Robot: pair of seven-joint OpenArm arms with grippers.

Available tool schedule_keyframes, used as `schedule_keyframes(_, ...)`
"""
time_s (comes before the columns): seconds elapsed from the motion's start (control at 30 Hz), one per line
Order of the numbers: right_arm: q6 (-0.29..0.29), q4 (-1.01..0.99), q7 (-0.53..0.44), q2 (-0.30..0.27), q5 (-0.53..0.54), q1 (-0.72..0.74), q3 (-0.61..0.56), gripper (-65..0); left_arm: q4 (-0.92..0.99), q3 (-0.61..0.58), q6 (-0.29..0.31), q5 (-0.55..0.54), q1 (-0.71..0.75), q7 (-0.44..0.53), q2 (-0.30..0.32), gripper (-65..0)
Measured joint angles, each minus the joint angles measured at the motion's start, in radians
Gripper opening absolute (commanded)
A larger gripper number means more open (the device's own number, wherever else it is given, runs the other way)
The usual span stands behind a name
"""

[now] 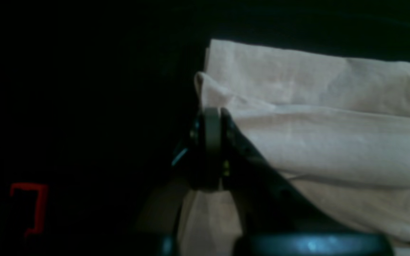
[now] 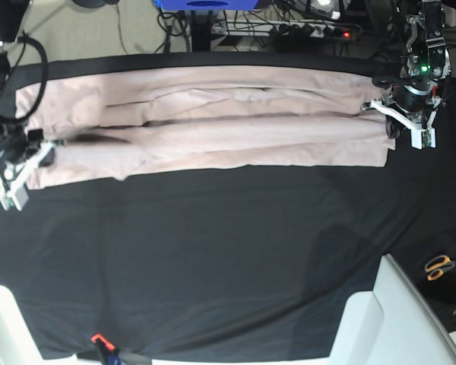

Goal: Fold the T-shirt properly
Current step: 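Release with the right gripper and regrasp the folded edge near the collar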

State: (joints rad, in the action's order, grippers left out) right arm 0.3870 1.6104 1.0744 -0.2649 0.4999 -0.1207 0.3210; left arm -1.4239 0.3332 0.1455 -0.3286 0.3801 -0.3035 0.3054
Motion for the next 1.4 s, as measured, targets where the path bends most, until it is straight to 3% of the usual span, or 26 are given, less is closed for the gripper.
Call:
schedule_keyframes(0.43, -0.001, 0.171, 0.000, 0.056, -0.003, -0.193, 0.053, -64.7, 0.000, 0.000, 0.000, 0.000, 0.001, -0.004, 0.001, -65.0)
schedule_keyframes(0.7, -0.002, 0.090, -0.013, 0.055, -0.002, -0.095, 0.045, -64.7, 0.000, -0.001, 0.000, 0.000, 0.000, -0.004, 0.000, -65.0)
schedule_keyframes(1.1, -0.005, -0.006, -0.013, 0.056, -0.010, -0.088, 0.046, -64.2, 0.000, -0.001, 0.000, 0.000, 0.002, -0.004, -0.001, -65.0)
schedule_keyframes(1.2, -0.087, -0.010, -0.057, 0.058, -0.008, -0.091, 0.046, -63.9, 0.002, -0.001, 0.000, 0.000, 0.002, -0.004, -0.001, -65.0)
schedule_keyframes(1.3, -0.104, -0.010, -0.060, 0.058, -0.007, -0.091, 0.046, -55.5, 0.002, -0.001, 0.000, 0.000, 0.002, -0.004, -0.001, -65.0)
schedule_keyframes(1.4, -0.111, -0.010, -0.061, 0.058, -0.008, -0.091, 0.046, -40.7, 0.002, -0.001, 0.000, 0.000, 0.003, -0.004, -0.001, -65.0)
